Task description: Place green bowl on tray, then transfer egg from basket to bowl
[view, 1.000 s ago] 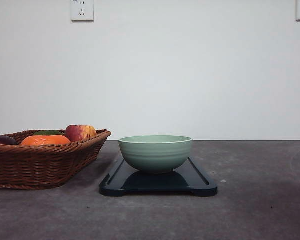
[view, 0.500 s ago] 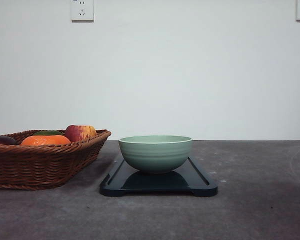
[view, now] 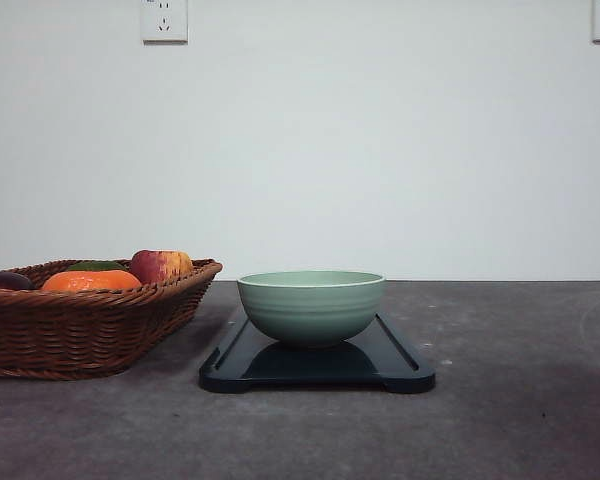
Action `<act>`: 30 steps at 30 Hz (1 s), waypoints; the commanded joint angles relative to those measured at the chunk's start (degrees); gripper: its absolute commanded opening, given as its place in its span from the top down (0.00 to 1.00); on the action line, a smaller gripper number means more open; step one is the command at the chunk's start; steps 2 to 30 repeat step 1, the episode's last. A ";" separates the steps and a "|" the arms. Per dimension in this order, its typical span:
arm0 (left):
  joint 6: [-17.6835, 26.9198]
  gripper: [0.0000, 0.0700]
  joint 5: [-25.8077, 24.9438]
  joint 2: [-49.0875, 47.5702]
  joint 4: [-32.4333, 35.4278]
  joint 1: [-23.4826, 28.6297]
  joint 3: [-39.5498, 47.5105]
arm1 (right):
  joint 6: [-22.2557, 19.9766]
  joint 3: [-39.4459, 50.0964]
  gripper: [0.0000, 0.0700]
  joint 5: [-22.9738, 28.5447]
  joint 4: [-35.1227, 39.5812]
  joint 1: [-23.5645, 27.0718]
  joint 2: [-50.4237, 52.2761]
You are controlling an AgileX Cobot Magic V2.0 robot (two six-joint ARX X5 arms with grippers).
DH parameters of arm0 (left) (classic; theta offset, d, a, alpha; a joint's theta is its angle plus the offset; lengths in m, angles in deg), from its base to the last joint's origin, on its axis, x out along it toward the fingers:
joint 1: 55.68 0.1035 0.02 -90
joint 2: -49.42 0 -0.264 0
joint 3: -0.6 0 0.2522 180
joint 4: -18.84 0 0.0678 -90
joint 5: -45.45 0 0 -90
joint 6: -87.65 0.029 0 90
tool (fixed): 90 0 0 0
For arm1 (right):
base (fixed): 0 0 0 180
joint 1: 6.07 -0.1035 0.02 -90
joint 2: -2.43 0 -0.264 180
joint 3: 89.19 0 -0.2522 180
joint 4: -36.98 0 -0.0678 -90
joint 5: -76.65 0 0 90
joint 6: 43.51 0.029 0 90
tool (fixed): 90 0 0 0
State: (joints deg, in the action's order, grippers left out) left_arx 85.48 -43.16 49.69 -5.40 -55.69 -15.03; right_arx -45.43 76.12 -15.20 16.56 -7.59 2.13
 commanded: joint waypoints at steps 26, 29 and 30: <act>-0.04 0.96 0.09 -0.09 -0.26 0.11 1.09 | -0.04 0.24 0.99 0.00 0.66 -0.07 0.09; -0.04 0.96 0.09 -0.09 -0.26 0.11 1.09 | -0.04 0.24 0.99 0.00 0.66 -0.07 0.09; -0.04 0.96 0.09 -0.09 -0.26 0.11 1.09 | -0.04 0.24 0.99 0.00 0.66 -0.07 0.09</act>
